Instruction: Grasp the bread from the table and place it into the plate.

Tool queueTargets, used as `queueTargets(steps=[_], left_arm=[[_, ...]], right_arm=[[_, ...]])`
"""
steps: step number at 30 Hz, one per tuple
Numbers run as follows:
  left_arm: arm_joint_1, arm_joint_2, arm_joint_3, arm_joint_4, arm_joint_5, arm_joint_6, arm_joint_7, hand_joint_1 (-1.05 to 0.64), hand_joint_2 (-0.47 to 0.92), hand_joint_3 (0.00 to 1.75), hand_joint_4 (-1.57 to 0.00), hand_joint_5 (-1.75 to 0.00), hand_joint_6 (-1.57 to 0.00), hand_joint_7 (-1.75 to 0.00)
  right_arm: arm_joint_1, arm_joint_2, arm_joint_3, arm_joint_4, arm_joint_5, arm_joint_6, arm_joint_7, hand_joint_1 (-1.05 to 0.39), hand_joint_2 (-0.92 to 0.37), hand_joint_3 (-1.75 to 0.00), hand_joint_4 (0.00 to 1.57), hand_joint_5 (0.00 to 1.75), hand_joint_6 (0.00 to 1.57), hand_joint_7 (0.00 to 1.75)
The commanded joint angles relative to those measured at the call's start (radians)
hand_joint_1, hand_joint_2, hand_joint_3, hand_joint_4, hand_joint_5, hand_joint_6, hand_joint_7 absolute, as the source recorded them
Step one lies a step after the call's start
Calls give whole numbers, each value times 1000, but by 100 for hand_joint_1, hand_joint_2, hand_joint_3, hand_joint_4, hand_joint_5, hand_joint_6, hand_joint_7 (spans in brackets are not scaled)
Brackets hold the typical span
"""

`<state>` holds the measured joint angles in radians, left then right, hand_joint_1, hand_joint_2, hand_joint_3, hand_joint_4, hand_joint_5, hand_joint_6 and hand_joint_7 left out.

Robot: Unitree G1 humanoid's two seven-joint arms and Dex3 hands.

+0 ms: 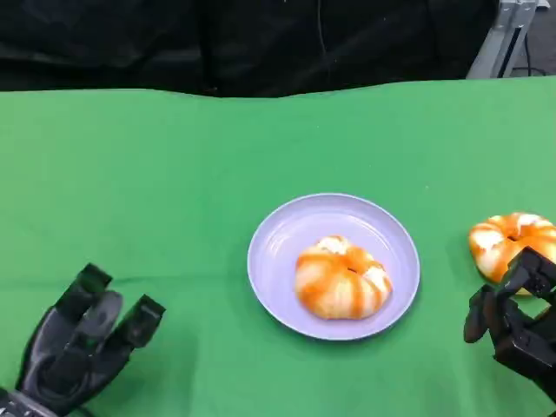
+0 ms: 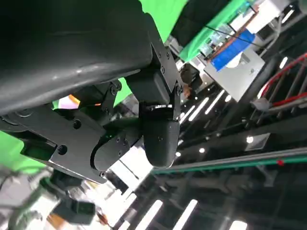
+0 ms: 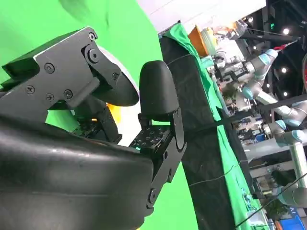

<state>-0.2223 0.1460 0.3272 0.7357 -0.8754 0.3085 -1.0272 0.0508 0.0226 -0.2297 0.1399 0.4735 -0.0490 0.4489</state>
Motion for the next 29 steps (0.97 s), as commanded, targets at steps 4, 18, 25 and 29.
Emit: queueTargets(steps=[4, 18, 25, 29], left_arm=[[-37, 0, 60, 24, 24, 53, 13, -14, 62, 74, -81, -175, -104, -118], [-42, -13, 93, 19, 69, 73, -6, -14, 68, 60, -79, -175, -108, -108], [-31, -23, 99, -15, 84, 84, 25, -14, 67, 62, -80, -175, -108, -108], [-31, -25, 103, -22, 86, 92, 33, -14, 67, 64, -80, -175, -108, -107]], right_arm=[[0, -16, -11, 0, 13, 0, 2, -6, -50, -125, 87, 175, 79, 155], [8, -10, -6, -5, 12, -3, 3, -7, -51, -125, 86, 175, 78, 156], [13, -11, -6, -15, 11, 1, -1, -7, -51, -125, 86, 175, 77, 156], [12, -11, -6, -15, 11, 3, -2, -7, -51, -125, 86, 175, 77, 156]])
